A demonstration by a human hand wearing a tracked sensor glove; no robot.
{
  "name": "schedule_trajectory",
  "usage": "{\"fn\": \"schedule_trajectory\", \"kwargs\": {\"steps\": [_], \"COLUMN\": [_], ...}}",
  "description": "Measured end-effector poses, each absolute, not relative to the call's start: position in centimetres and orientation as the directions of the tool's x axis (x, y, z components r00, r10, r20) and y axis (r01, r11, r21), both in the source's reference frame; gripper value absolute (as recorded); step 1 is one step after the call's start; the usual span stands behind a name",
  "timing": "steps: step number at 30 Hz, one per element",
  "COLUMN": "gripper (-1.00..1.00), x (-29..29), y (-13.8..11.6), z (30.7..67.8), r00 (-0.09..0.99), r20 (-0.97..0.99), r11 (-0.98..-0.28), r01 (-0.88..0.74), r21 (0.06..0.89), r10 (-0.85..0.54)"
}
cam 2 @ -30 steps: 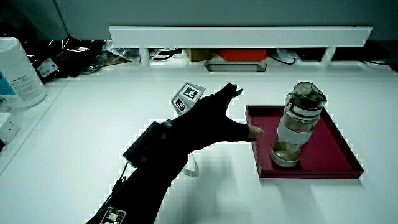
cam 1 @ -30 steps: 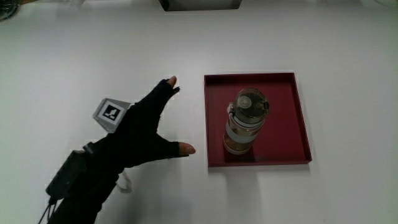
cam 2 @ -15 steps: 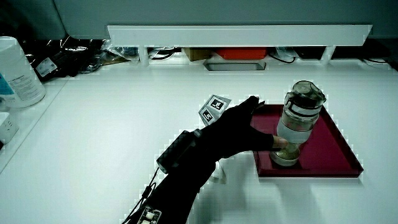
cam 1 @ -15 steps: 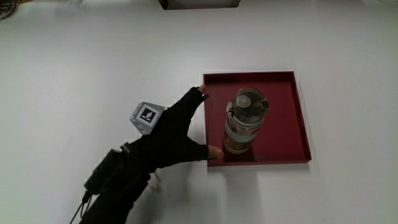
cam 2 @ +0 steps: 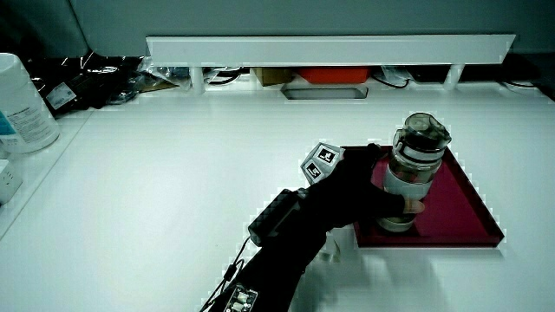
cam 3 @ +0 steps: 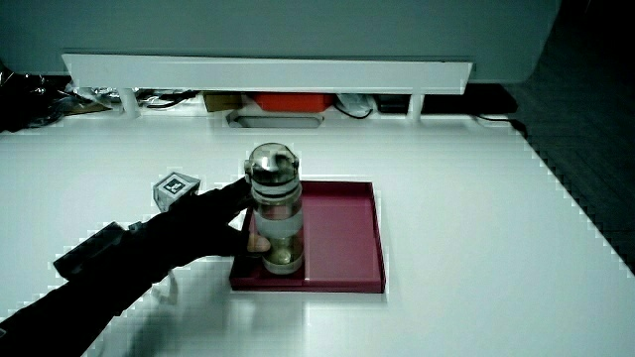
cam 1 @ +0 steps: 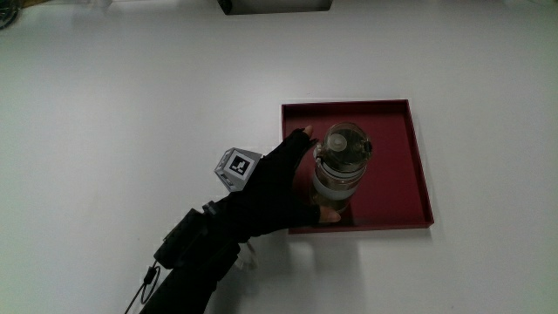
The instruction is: Pick bottle
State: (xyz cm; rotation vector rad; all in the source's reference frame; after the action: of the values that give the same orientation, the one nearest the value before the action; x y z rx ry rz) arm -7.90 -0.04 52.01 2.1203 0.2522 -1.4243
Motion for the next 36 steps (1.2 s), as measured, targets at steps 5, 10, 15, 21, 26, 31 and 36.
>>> {"fn": "schedule_trajectory", "kwargs": {"steps": [5,10,15,21,26,31,36], "gripper": [0.0,0.0,0.14,0.41,0.64,0.86,1.0], "x": [-7.2,-6.9,-7.0,-6.8,-6.9,-6.9,-6.9], "y": [0.2,0.3,0.3,0.4,0.8,0.9,1.1], "z": [52.6,52.8,52.9,52.8,53.1,53.2,53.0], "r00": [0.407,0.386,0.39,0.374,0.365,0.348,0.359], "r20": [-0.902,-0.91,-0.909,-0.911,-0.918,-0.93,-0.926], "r11": [-0.828,-0.827,-0.833,-0.844,-0.888,-0.904,-0.908], "r01": [0.451,0.455,0.445,0.419,0.359,0.352,0.338], "r21": [0.333,0.33,0.328,0.334,0.289,0.244,0.247], "r10": [-0.142,-0.15,-0.149,-0.175,-0.151,-0.116,-0.118]}}
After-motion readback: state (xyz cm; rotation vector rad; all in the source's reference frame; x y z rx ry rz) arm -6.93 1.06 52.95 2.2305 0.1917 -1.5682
